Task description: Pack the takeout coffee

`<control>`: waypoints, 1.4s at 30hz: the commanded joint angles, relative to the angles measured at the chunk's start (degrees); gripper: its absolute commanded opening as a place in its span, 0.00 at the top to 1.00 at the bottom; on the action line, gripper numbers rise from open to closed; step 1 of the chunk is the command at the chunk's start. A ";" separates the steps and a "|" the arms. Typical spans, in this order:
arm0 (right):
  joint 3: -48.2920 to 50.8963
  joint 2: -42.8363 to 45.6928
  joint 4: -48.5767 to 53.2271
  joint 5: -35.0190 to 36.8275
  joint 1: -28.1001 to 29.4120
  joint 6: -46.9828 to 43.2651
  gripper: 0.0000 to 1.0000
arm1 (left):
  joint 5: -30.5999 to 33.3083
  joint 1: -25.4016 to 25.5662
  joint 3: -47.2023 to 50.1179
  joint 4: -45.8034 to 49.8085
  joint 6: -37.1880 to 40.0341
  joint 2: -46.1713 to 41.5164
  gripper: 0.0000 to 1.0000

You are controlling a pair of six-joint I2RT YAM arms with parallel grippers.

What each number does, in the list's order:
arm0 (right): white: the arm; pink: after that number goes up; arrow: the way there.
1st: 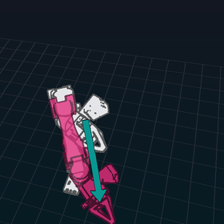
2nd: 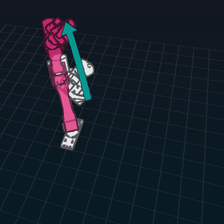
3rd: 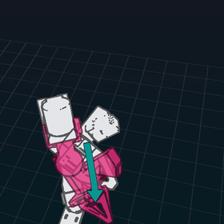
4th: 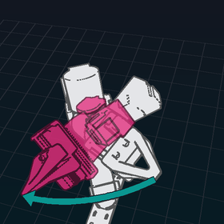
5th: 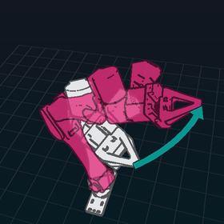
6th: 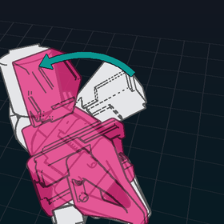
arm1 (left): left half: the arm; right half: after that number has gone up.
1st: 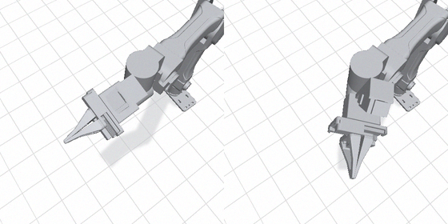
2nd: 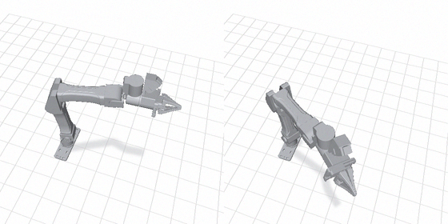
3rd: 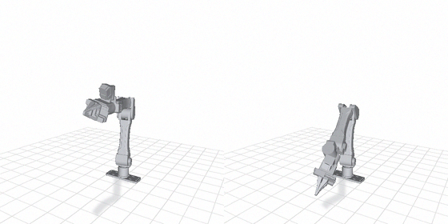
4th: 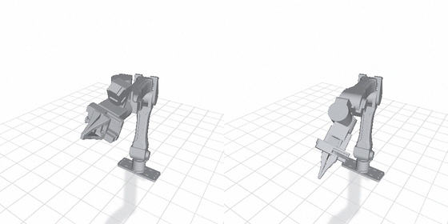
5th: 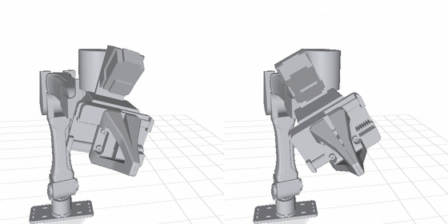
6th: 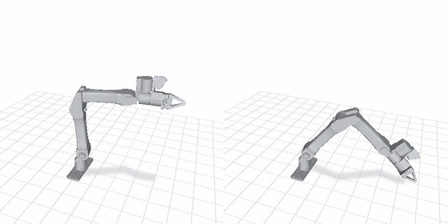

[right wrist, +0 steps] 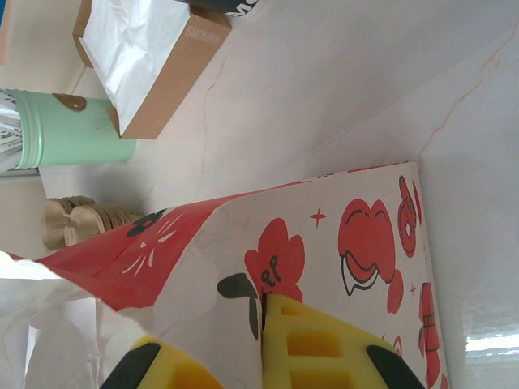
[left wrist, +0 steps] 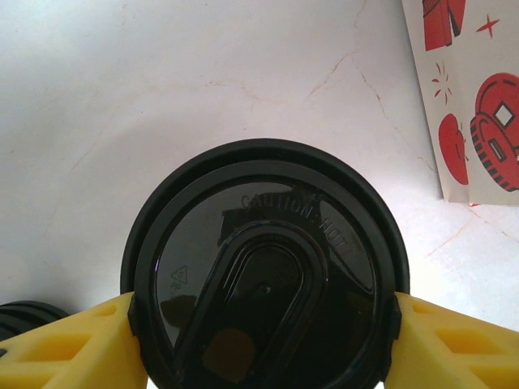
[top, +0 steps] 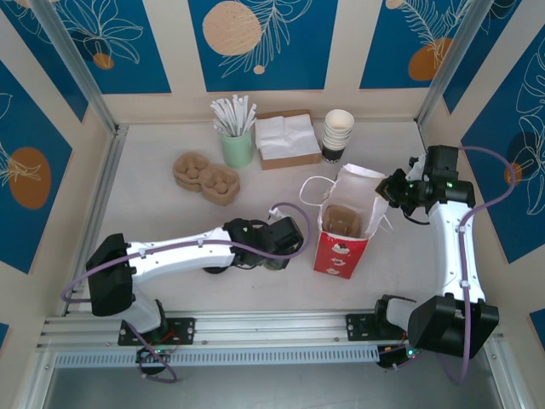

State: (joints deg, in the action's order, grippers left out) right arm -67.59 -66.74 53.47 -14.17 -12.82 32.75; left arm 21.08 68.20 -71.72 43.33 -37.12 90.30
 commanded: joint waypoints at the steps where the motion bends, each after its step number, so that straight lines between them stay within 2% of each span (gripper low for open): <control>1: 0.21 2.36 -1.36 -4.28 -0.02 2.36 1.00 | 1.50 -0.63 -4.25 4.02 2.06 -2.09 0.34; 11: 3.96 6.50 -5.19 -4.25 1.49 13.42 0.99 | 7.79 -1.18 -20.87 16.38 7.67 -6.04 0.33; 21: 5.52 9.09 -9.00 2.47 7.20 21.14 0.98 | 10.98 -1.17 -40.56 25.61 12.95 -6.06 0.33; 29: 6.73 9.69 -11.94 11.32 16.44 27.22 0.98 | 6.19 -1.08 -51.56 25.41 15.88 -4.40 0.33; 36: 6.47 7.95 -13.55 19.66 26.92 32.93 1.00 | 2.56 -1.14 -53.09 22.47 17.35 -1.86 0.33; 42: 5.75 6.95 -15.15 24.08 31.16 35.71 1.00 | -1.11 -1.08 -53.00 20.63 16.84 1.30 0.33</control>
State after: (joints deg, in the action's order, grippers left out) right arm -61.32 -59.57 40.16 5.63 17.23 65.36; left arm 22.61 67.35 -123.66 65.80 -20.84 90.59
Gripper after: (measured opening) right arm 0.079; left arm 0.672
